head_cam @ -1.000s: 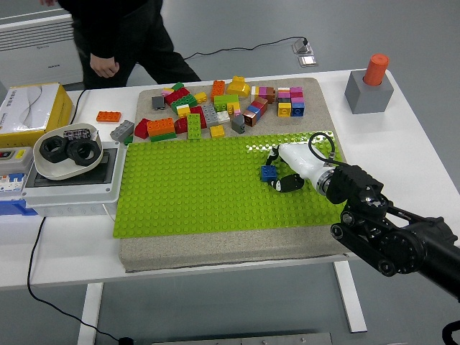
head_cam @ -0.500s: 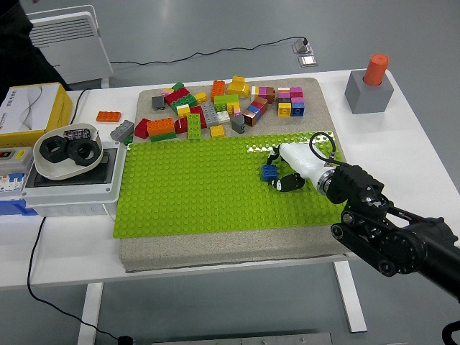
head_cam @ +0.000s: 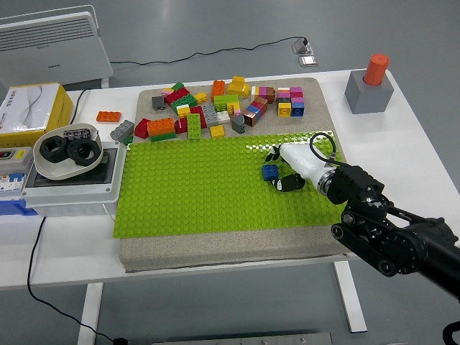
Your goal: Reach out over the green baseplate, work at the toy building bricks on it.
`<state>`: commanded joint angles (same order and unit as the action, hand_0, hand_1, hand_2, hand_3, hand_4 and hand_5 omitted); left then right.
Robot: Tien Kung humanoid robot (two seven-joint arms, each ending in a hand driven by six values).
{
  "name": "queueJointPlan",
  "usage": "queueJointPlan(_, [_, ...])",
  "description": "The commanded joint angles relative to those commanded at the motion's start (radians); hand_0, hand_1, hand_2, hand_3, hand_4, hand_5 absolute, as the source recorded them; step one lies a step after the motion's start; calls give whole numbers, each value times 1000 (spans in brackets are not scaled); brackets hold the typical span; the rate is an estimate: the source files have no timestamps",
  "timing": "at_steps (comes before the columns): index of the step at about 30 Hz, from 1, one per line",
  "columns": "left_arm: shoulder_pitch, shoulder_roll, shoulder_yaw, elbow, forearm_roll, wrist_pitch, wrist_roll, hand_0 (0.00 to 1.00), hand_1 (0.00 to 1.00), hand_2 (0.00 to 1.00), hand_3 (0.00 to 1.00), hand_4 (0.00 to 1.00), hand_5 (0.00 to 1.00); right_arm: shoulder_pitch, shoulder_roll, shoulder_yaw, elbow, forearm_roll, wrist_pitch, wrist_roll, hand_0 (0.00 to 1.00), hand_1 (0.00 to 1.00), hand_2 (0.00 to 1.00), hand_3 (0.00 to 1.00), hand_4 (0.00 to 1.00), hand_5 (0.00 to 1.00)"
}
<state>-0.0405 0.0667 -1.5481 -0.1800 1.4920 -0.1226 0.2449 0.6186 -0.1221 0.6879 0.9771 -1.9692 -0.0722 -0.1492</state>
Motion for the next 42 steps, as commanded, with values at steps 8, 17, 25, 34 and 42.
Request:
queueJointPlan(8, [0,0,-2,0,0,0,0,792,717,716,802,731,839,-8,-13,10,41,32,6,1,771,704,738,665,718,205])
queueJointPlan(17, [3,-3,-3,0,-4,0,0,792,719,716,802,734,838,-33,-53,30,150,4,-13,11,774,705,750,660,918,430])
queueJointPlan(25, [1,-3,-3,0,-5,0,0,792,719,716,802,734,839,-55,-75,21,168,-87,-49,16,793,764,806,621,970,605])
queueJointPlan(34, [0,-3,-2,0,-6,0,1,792,718,716,802,734,841,-59,-70,2,140,-90,-64,18,805,798,840,620,991,672])
queueJointPlan(42, [-1,-2,0,0,-4,0,1,792,718,716,802,732,841,-65,-61,-26,124,-78,-66,17,804,797,840,619,986,680])
